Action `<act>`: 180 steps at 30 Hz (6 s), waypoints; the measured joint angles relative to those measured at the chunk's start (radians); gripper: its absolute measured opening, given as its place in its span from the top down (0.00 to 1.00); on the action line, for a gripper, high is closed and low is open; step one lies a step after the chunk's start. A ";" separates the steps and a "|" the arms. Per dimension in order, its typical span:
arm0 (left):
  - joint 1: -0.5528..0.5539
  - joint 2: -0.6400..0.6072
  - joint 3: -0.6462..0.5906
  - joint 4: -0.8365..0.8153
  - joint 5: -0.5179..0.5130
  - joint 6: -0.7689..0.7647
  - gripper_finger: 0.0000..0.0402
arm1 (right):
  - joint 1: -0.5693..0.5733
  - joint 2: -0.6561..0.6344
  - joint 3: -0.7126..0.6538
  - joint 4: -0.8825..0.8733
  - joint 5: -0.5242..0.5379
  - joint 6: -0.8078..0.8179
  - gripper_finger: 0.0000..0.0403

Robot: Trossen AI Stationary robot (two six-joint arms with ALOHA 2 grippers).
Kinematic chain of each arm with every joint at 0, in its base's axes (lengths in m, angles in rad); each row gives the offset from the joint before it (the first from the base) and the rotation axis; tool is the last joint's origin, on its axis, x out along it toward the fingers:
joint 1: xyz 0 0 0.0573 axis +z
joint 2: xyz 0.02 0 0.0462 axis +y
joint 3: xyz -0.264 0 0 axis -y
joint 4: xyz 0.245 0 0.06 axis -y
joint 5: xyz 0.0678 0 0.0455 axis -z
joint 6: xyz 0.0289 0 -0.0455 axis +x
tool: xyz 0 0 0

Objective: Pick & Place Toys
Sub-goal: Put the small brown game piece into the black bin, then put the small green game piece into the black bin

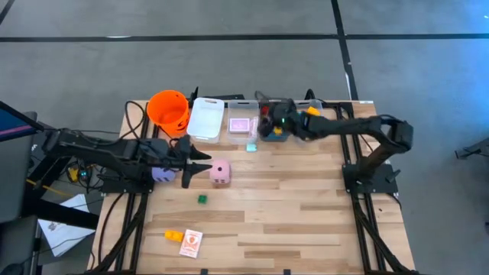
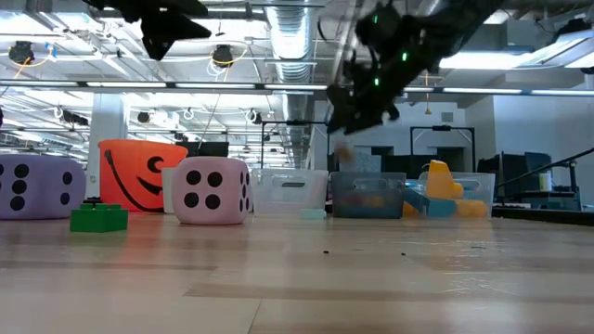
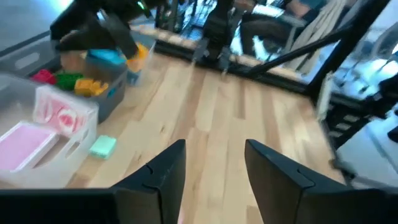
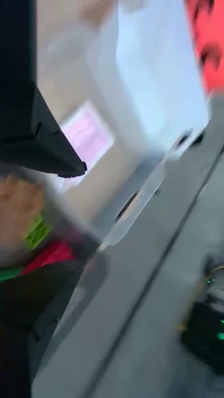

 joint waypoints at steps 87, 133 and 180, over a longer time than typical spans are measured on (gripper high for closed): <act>-0.215 0.620 0.000 -0.309 0.100 0.163 0.31 | 0.520 0.381 0.081 0.365 -0.320 -0.054 0.69; -0.038 0.167 -0.069 -0.070 0.266 -0.145 0.66 | 0.589 0.346 0.165 0.475 -0.190 -0.840 0.74; -0.039 0.286 -0.071 0.192 0.282 -0.227 0.65 | 0.579 0.348 0.174 0.468 -0.166 -0.903 0.74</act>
